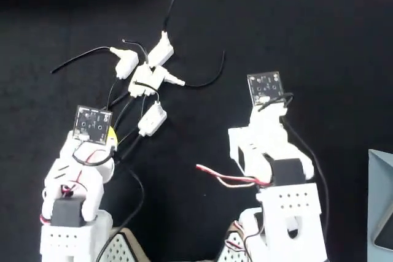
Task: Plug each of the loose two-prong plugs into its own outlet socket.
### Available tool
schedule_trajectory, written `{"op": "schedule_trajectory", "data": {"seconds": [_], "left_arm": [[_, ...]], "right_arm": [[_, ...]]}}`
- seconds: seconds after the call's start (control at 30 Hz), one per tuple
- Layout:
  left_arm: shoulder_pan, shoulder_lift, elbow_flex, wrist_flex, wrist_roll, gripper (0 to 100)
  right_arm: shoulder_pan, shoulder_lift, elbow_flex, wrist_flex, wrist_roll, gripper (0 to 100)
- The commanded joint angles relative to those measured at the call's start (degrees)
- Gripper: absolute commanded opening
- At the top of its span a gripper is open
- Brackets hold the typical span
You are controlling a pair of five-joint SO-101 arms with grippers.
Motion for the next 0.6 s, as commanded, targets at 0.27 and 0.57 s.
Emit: {"op": "schedule_trajectory", "data": {"seconds": [0.27, 0.57], "left_arm": [[-0.7, -5.6, 6.6, -1.6, 4.0, 4], [-0.8, -5.6, 9.8, -1.3, 3.9, 4]], "right_arm": [[-0.3, -32.2, 15.0, 0.2, -1.5, 1.1], [0.9, -42.9, 25.3, 0.0, 0.2, 1.5]]}}
